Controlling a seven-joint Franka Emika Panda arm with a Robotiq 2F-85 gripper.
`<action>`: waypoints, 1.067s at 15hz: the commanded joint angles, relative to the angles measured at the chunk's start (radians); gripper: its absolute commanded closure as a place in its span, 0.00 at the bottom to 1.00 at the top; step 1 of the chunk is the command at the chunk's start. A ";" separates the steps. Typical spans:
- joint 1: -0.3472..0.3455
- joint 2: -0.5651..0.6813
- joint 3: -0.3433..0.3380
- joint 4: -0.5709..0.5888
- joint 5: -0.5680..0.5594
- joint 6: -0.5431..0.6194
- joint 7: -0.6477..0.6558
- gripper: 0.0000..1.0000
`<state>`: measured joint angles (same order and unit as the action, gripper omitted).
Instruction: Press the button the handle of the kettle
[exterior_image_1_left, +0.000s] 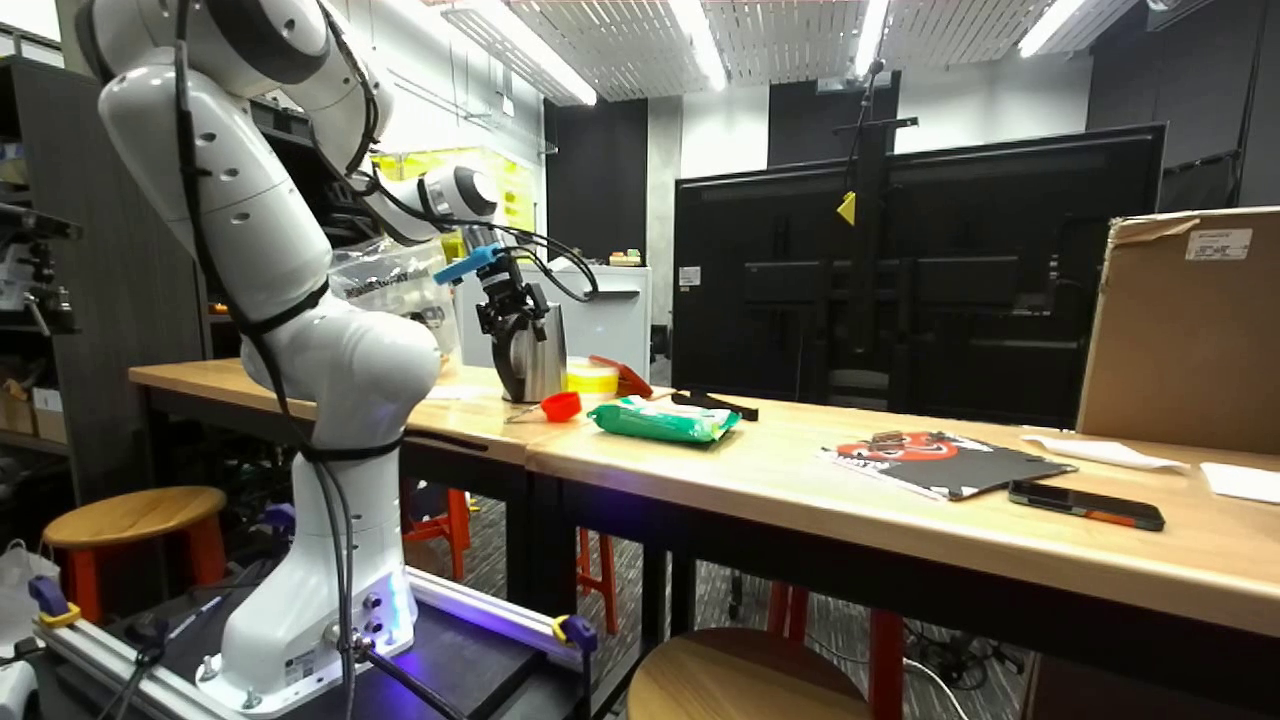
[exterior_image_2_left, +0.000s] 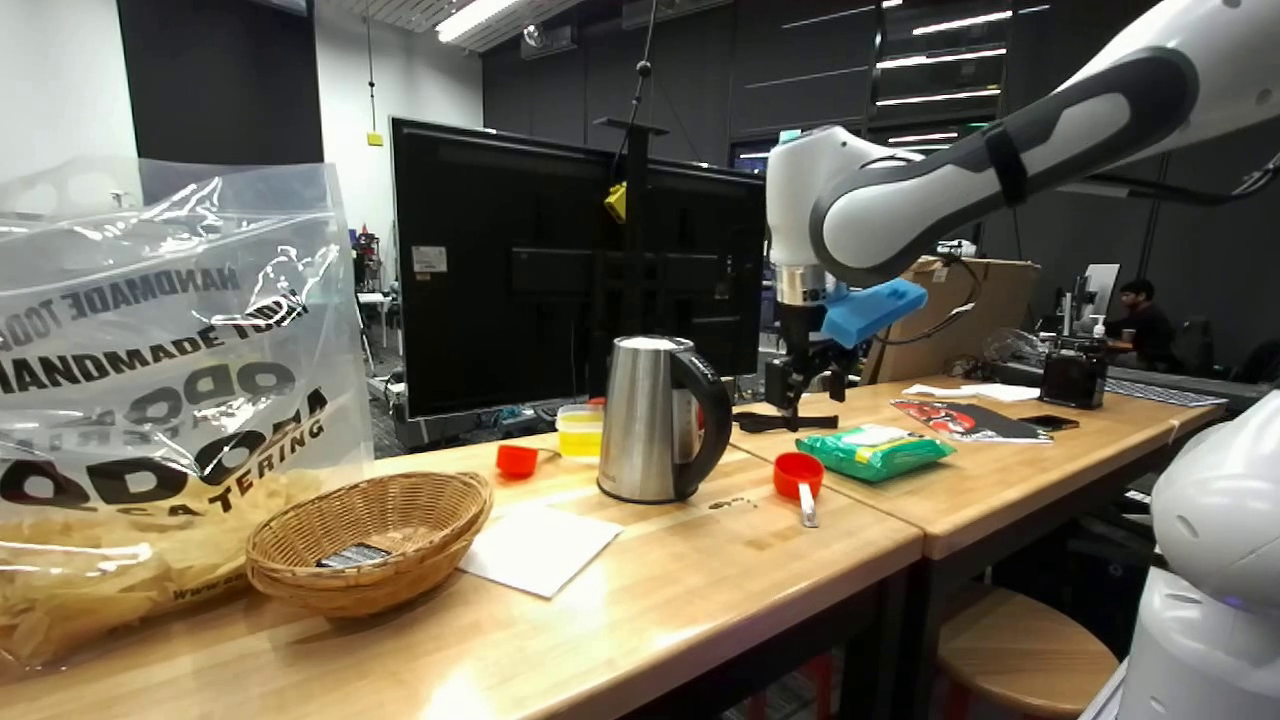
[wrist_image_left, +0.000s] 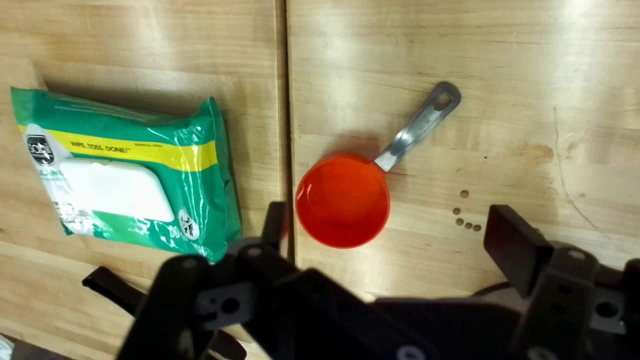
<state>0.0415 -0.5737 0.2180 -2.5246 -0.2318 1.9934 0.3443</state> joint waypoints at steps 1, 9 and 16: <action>0.039 -0.097 0.041 -0.043 -0.011 -0.020 0.012 0.00; 0.072 -0.183 0.117 -0.080 -0.022 0.056 0.036 0.07; 0.062 -0.213 0.115 -0.150 -0.014 0.250 0.027 0.70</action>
<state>0.1066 -0.7499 0.3331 -2.6306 -0.2320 2.1771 0.3651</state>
